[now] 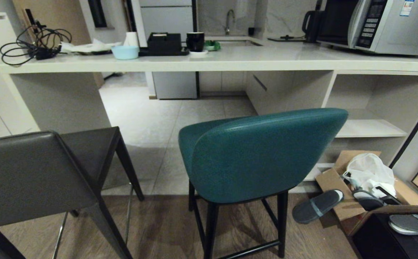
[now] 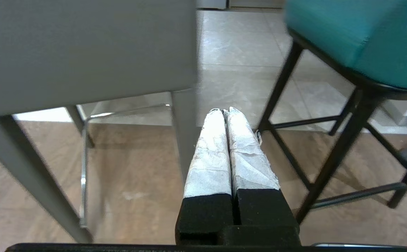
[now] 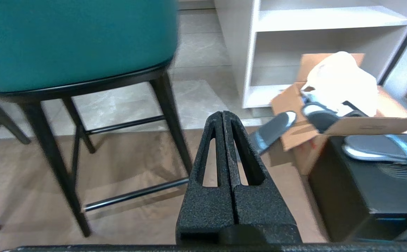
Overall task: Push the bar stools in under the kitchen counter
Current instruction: Push the blue chair back under the dining table
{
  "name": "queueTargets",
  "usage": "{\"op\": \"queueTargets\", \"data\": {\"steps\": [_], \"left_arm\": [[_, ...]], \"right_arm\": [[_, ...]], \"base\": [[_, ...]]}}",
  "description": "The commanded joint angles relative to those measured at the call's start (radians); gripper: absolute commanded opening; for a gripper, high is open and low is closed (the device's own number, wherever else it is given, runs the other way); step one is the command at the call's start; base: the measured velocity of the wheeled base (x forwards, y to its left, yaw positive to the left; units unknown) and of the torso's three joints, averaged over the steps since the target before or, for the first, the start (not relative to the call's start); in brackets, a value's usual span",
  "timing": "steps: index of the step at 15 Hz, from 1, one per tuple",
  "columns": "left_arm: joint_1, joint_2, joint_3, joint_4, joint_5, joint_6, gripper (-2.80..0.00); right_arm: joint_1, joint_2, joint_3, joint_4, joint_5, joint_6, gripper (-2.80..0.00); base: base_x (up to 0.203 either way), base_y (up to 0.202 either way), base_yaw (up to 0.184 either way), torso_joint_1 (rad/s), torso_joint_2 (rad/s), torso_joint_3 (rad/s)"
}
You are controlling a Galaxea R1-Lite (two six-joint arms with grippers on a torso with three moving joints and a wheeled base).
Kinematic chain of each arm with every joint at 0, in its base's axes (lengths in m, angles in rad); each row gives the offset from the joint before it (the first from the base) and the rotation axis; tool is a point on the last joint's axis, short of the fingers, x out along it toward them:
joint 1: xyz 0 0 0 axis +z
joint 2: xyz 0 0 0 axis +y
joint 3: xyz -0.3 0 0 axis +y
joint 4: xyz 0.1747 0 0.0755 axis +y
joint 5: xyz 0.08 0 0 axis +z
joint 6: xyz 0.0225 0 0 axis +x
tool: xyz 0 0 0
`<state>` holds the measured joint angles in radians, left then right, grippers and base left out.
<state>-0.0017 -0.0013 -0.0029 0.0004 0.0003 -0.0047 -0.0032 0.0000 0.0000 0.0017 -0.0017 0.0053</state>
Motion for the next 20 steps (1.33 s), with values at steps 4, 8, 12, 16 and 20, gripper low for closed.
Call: {"op": "queueTargets", "data": {"steps": [4,8,12,16,20], "left_arm": [[0.0,0.001,0.001,0.0,0.001,-0.001,-2.8],[0.0,0.001,0.003,-0.008,0.001,-0.001,-2.8],[0.002,0.001,0.003,-0.008,0.001,-0.001,-2.8],[0.0,0.001,0.003,-0.008,0.001,-0.001,-2.8],[0.002,0.001,0.002,-0.008,0.0,0.0,-2.8]], "right_arm": [[0.0,0.0,0.0,0.0,0.0,0.001,-2.8],[0.0,0.0,0.0,0.0,0.0,0.0,-2.8],[0.0,0.0,0.0,0.0,0.0,0.001,-2.8],[0.0,0.0,0.0,0.0,0.0,0.001,-2.8],[0.0,0.0,0.0,0.0,0.0,-0.001,-2.8]], "base": [[0.0,-0.163,0.001,0.0,0.01,0.002],[0.0,0.0,0.0,0.0,0.0,0.0],[0.0,0.0,0.0,0.0,0.0,0.0],[0.175,0.0,0.001,0.002,0.01,0.003],[0.03,0.0,0.0,0.004,0.0,0.001]]}}
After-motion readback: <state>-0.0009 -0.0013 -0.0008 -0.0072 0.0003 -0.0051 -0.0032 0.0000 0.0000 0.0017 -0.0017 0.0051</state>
